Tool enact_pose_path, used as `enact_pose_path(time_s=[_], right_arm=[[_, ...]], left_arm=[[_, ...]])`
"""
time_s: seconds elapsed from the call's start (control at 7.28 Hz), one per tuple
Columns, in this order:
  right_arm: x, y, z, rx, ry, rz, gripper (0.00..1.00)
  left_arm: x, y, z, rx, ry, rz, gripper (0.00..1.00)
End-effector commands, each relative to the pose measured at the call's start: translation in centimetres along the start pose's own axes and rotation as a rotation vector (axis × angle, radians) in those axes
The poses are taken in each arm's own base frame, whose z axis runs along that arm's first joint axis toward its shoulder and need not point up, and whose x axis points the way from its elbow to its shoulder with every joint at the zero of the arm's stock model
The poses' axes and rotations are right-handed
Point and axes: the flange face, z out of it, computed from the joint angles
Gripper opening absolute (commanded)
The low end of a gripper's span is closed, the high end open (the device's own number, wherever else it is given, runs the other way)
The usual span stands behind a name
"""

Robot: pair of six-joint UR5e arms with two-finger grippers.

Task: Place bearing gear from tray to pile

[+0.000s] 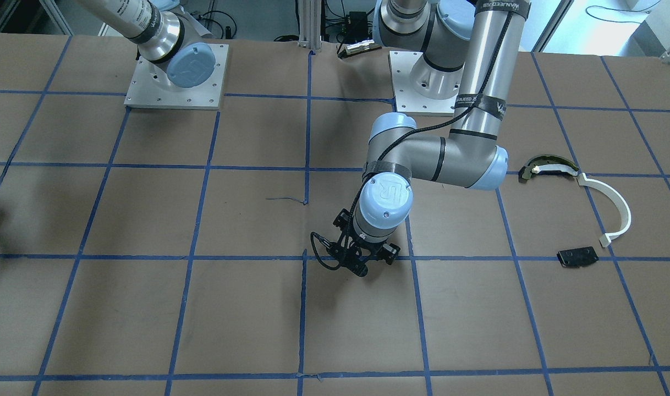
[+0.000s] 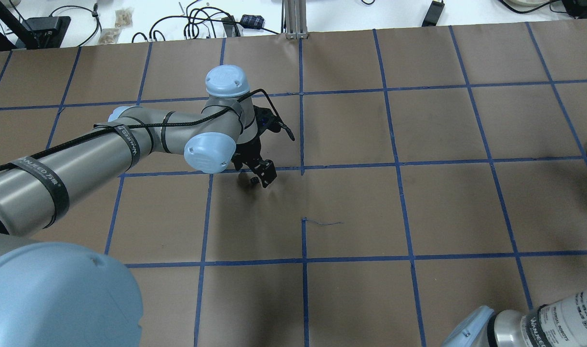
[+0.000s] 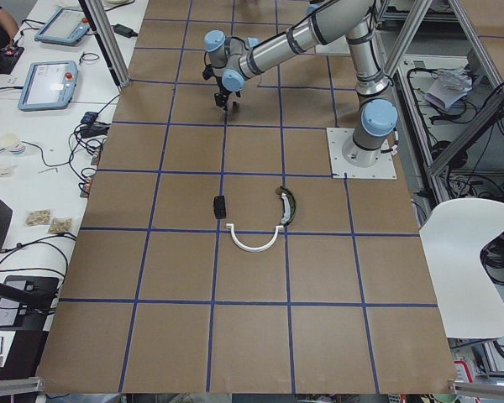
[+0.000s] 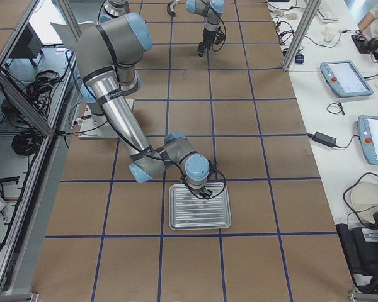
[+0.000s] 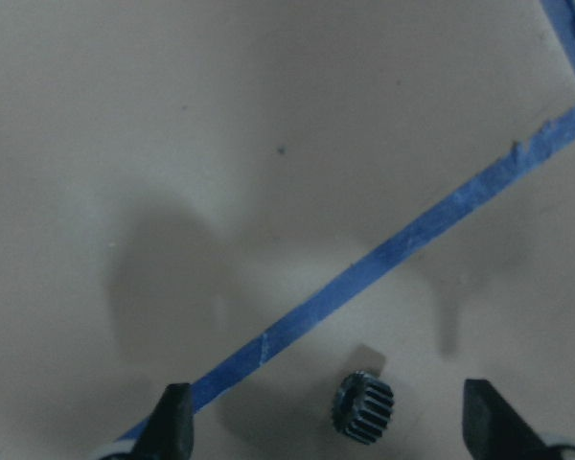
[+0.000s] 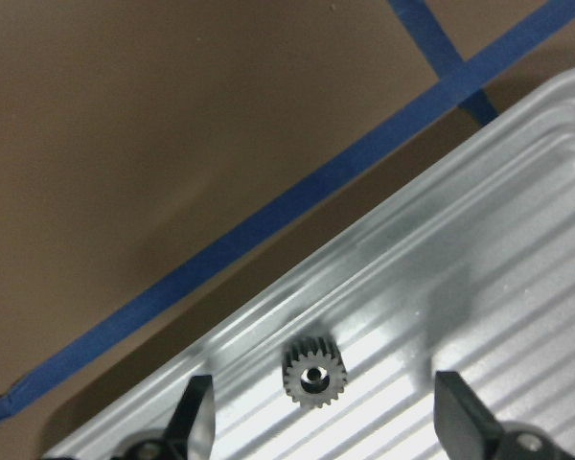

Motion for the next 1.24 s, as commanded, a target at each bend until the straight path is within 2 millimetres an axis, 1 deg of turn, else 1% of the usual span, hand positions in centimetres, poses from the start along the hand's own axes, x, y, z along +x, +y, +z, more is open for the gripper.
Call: enact_pose_path(time_s=[0.0,0.14,0.27,0.41,0.55,0.69,0.82,0.96,1.1], right_arm=[[-0.1,0.1,0.6,0.001,-0.015,0.030,0.68],[-0.1,0.1,0.3,-0.002,-0.017,0.093,0.66],[0.0,0.2,0.5,-0.008,-0.014,0.093,0.50],[-0.1,0.2,0.3,-0.016,-0.013,0.088,0.34],[-0.1,0.1,0.7,-0.002,-0.023,0.094,0.25],[-0.1,0.1,0.2,-0.004,-0.016,0.098,0.16],[0.0,-0.1,-0.6,-0.017,-0.006,0.093,0.04],[0.2,-0.4,-1.5,-0.023,0.010,0.089,0.00],[0.4,-0.9,-4.3,-0.033,0.056,0.126,0.00]], left_arm=[[0.4,0.1,0.4,-0.010,-0.001,0.004,0.51],[0.6,0.1,0.6,-0.018,-0.002,0.010,0.18],[0.8,0.0,0.4,-0.013,-0.005,0.027,0.00],[0.9,0.0,0.1,-0.004,0.000,0.026,0.00],[0.9,0.1,-0.5,0.001,-0.011,0.027,0.00],[0.7,-0.1,-1.7,0.019,-0.020,0.028,0.00],[0.2,0.2,-2.9,0.036,-0.027,0.036,0.00],[-0.4,0.5,-3.9,0.052,-0.034,0.025,0.00],[-2.5,1.5,-5.6,0.057,-0.036,-0.013,0.00]])
